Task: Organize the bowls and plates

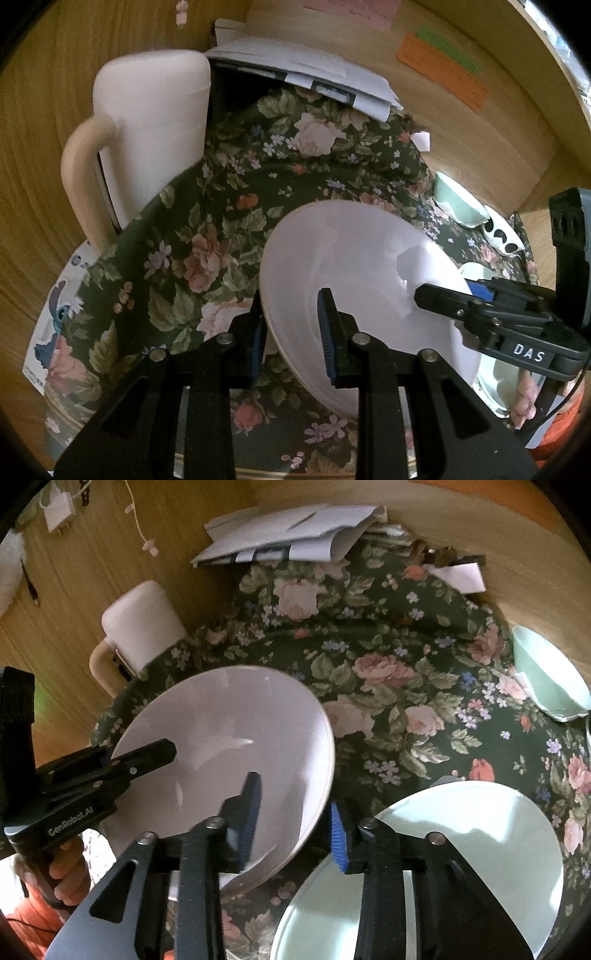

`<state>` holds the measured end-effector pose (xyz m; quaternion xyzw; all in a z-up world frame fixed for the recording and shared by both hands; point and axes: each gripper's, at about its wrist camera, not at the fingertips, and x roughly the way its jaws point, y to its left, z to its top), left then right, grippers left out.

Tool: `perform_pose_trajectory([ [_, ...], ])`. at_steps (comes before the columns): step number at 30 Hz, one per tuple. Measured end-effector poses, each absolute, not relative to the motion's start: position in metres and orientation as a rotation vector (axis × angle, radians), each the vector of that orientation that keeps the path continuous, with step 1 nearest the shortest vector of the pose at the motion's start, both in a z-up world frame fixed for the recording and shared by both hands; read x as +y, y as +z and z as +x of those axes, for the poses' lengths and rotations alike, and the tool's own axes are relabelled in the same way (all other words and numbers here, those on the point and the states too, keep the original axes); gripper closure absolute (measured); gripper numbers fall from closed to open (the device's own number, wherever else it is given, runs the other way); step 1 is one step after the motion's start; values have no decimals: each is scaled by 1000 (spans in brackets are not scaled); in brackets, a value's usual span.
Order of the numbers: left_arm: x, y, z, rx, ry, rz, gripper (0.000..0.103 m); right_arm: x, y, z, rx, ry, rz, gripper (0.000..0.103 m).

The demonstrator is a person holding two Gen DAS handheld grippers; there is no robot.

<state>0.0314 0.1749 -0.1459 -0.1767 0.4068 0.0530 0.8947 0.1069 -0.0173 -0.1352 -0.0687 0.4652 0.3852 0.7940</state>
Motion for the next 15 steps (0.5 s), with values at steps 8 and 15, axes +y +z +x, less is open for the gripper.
perform_pose_trajectory([
  [8,174,-119,32,785,156,-321,54,-35,-105,102,862,792,-143,47],
  [15,160,-85,36,711,163,-262,45,-69,-81,111,789,720,-107,46],
])
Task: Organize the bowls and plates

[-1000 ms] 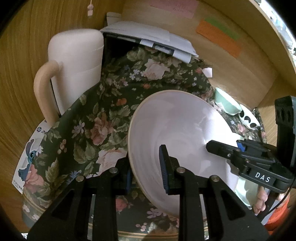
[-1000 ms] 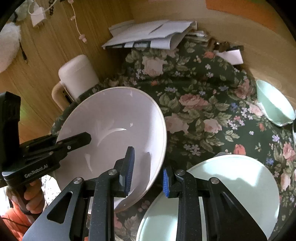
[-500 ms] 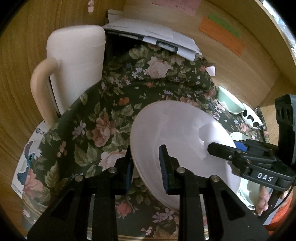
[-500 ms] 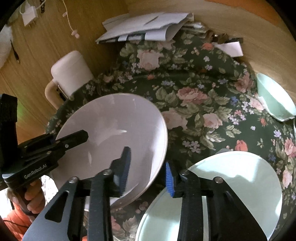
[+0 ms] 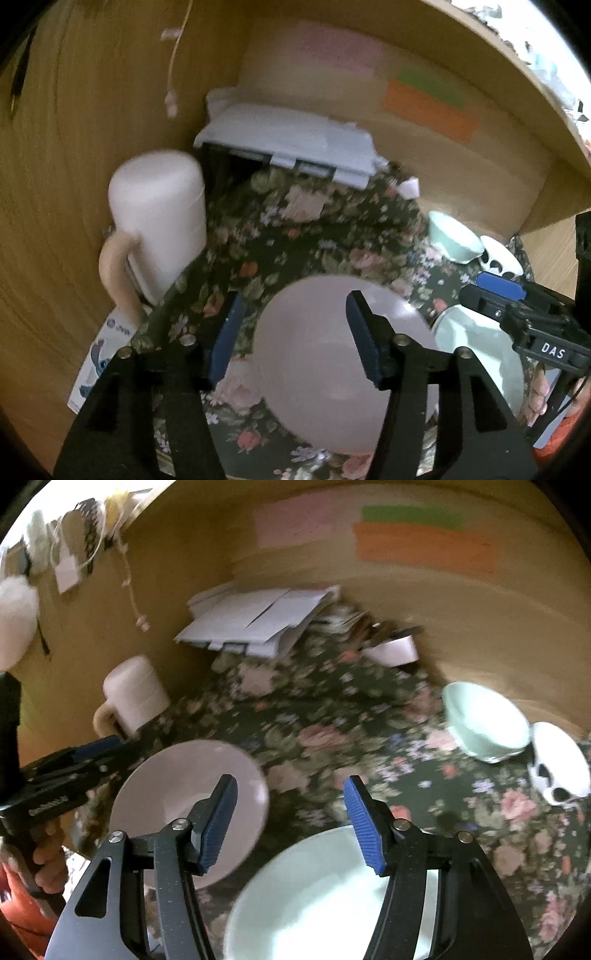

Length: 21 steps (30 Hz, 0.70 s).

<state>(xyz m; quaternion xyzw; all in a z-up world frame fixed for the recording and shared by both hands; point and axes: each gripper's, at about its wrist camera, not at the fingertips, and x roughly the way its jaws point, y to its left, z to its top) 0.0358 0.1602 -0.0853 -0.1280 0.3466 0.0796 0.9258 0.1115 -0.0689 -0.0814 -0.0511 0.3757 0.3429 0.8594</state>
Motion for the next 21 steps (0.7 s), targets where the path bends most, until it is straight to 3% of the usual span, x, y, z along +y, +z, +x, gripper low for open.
perform_pose_trajectory([
  [5,142,-67,47,691,116,-231,37,-99,-68,124,758,653,-81,43],
  [19,87,-46,111,704,51,-150,32,-176,-55,171,751,451,-26,43],
  [21,81,-44,121,703,48,-138,26,-183,-57,179,757,437,-14,43],
])
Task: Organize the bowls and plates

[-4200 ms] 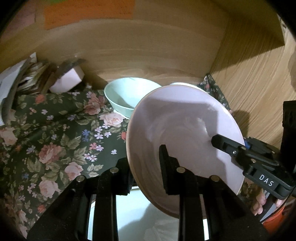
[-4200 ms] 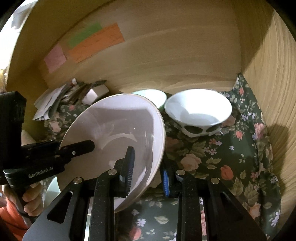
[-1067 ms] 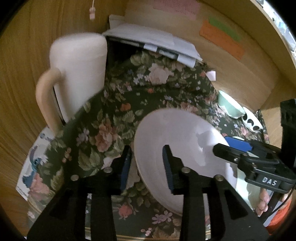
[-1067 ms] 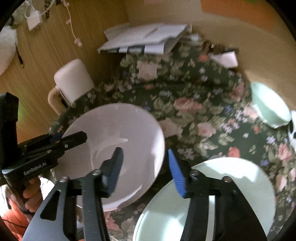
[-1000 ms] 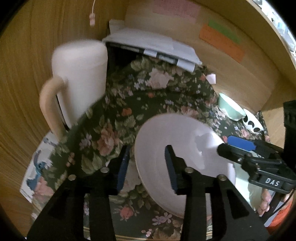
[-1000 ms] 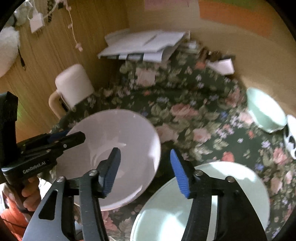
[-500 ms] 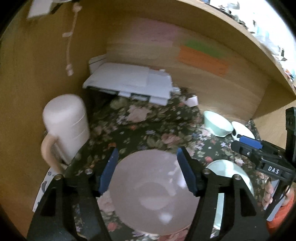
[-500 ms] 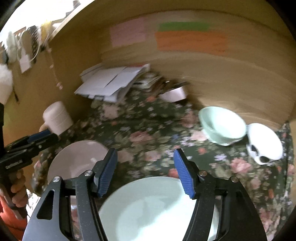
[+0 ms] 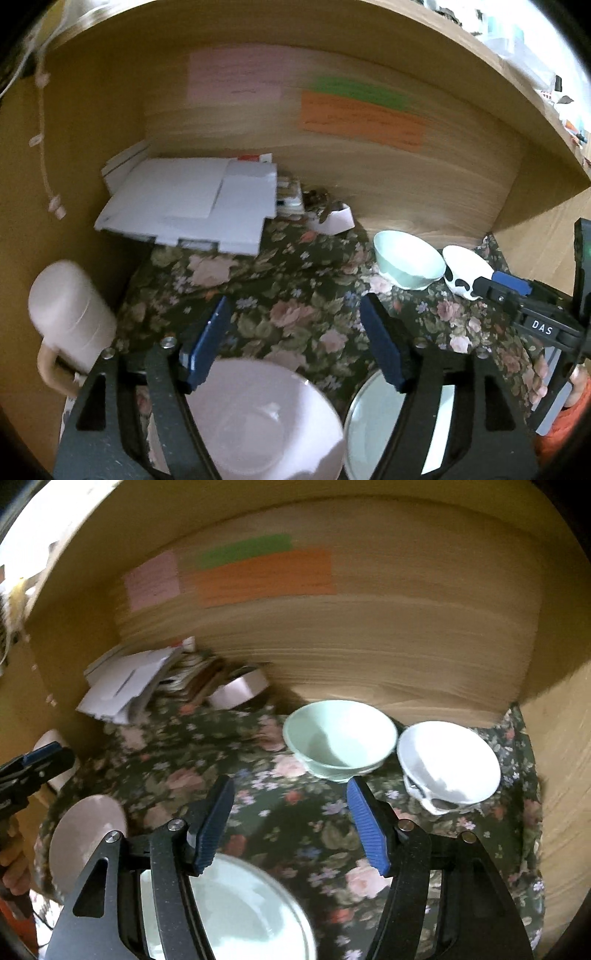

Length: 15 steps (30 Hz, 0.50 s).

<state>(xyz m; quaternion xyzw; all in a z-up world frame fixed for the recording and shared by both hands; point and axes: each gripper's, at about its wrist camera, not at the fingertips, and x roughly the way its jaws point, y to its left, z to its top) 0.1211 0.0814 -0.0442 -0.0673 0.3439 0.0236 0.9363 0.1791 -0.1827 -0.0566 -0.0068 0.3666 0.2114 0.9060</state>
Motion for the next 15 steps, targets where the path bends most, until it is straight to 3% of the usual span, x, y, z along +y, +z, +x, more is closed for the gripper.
perform_pose_trajectory([
  [3,74,-45,136,695,56,-115,19,-192,-61,194,772,405,-9,43],
  [15,55,-62,197,785,14,-102,19,-216,-113,258,958,370,156,43],
])
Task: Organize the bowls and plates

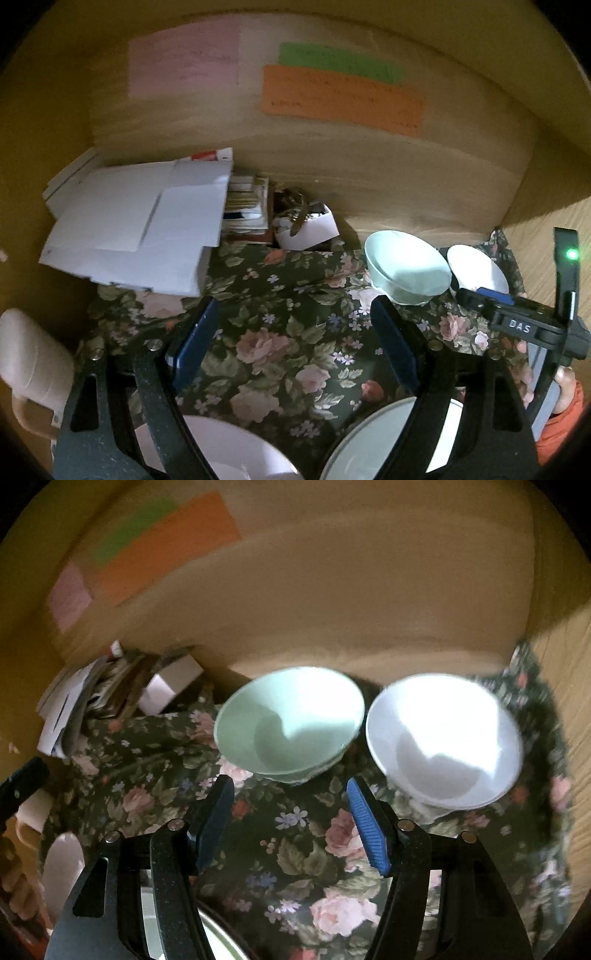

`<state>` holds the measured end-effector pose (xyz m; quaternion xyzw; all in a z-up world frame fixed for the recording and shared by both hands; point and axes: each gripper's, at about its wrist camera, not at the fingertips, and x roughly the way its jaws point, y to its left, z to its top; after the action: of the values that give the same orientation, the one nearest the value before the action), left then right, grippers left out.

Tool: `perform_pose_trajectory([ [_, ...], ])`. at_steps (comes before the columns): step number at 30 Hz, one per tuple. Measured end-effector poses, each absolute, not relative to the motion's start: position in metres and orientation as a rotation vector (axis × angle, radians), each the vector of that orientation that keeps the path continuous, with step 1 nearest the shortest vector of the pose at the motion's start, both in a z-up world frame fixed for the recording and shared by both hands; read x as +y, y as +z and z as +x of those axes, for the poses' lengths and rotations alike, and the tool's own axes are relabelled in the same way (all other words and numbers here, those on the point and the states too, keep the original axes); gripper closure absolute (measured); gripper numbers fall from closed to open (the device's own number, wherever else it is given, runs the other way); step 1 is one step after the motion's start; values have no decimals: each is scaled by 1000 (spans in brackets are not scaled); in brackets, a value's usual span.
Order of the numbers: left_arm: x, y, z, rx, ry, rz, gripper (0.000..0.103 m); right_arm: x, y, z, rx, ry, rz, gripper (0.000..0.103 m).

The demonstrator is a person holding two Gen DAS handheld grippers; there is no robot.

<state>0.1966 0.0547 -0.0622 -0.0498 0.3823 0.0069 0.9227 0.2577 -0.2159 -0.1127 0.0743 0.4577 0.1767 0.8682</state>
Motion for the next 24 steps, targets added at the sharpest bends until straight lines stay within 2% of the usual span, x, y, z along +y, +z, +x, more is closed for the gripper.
perform_pose_trajectory([
  [14,40,-90,237,856,-56,-45,19,-203,-148,299,1053,304,240,43],
  [16,40,-94,240,865,-57,-44,19,-202,-151,303,1063,291,250,46],
  [20,44,-102,244,888,-62,-62,19,-193,-157,308,1075,261,227,43],
  [22,46,-106,244,896,-61,-69,19,-194,-160,310,1081,260,234,45],
  [24,48,-109,245,905,-59,-74,19,-196,-162,312,1084,258,235,54],
])
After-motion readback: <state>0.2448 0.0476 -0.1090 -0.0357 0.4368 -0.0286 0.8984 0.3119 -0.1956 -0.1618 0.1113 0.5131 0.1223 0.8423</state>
